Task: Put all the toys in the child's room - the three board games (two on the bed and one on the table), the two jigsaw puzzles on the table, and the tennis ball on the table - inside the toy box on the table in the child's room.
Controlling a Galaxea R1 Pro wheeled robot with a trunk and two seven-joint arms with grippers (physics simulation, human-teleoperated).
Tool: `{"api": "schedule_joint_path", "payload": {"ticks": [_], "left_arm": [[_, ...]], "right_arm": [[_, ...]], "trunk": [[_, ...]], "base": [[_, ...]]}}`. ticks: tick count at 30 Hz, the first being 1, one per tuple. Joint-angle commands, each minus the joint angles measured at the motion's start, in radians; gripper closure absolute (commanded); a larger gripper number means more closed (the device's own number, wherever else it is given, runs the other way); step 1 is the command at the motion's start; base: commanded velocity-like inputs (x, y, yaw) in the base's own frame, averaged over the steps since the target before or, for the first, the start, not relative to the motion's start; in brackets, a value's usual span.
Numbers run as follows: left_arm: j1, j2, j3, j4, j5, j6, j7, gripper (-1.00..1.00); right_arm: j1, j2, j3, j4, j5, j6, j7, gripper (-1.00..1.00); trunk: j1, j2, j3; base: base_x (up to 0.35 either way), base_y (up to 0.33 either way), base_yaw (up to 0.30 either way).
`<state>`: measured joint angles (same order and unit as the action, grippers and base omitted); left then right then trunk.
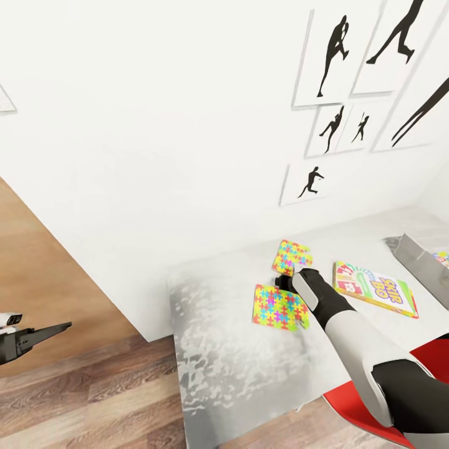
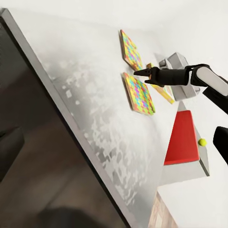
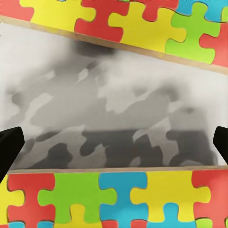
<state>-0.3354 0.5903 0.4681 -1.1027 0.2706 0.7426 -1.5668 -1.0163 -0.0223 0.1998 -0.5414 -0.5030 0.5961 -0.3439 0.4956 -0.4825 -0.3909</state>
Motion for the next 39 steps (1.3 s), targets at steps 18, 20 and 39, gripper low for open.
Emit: {"api": "schedule_joint_path", "payload": {"ticks": [18, 20, 39], "left_arm": [[-0.001, 0.000, 0.000, 0.000, -0.001, 0.011, -0.004, -1.00], [-0.001, 0.000, 0.000, 0.000, -0.001, 0.011, -0.004, -1.00], [-0.001, 0.000, 0.001, 0.001, -0.001, 0.011, -0.004, -1.00]], "right_arm": [[-0.001, -0.002, 0.010, -0.002, -0.009, 0.001, -0.009, -1.00], [0.000, -0.001, 0.010, -0.002, -0.009, 0.001, -0.009, -1.00], [0.001, 0.001, 0.009, -0.002, -0.009, 0.001, -0.009, -1.00]], "trunk": [[0.000, -0.002, -0.002], [0.000, -0.002, -0.002], [0.000, -0.002, -0.002]], "base": [[0.000, 0.000, 0.000], [-0.009, 0.000, 0.000], [-0.063, 0.028, 0.000]]}}
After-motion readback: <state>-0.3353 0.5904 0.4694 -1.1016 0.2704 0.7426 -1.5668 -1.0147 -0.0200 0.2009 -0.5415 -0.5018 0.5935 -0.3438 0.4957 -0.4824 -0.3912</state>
